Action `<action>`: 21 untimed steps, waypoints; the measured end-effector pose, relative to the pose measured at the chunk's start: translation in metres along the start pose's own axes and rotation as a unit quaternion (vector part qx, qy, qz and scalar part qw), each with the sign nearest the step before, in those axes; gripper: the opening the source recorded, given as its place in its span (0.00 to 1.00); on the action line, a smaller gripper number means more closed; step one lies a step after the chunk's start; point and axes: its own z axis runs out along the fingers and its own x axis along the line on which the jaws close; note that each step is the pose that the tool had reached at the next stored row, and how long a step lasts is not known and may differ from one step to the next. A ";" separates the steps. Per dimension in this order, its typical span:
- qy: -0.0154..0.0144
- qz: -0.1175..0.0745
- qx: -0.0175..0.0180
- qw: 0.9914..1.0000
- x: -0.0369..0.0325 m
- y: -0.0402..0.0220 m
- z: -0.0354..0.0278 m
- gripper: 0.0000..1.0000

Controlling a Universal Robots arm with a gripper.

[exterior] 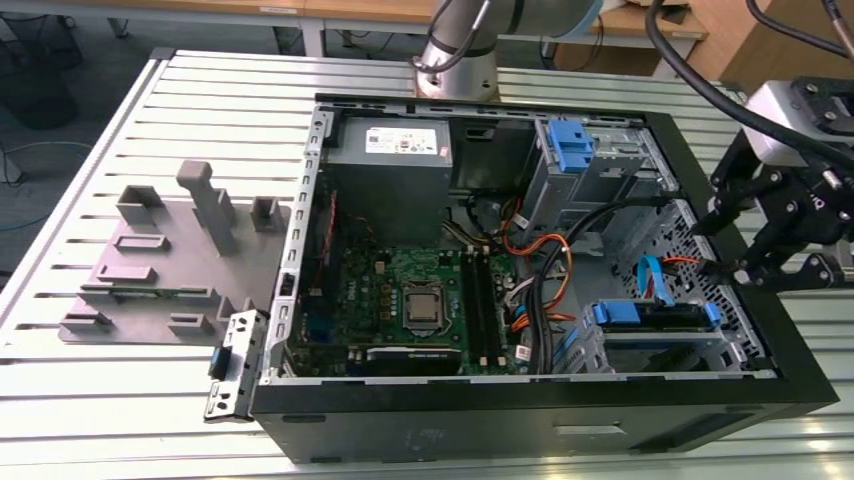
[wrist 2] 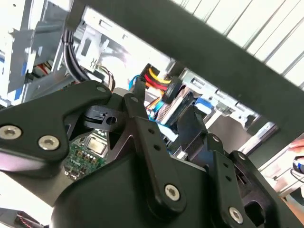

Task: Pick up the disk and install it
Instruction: 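Insert the second disk wire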

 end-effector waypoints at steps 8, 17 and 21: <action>0.002 -0.001 -0.001 1.000 0.0003 -0.0090 0.0055 0.54; 0.015 -0.003 -0.005 1.000 0.0016 -0.0100 0.0139 0.54; 0.015 -0.003 -0.005 1.000 0.0016 -0.0099 0.0139 0.54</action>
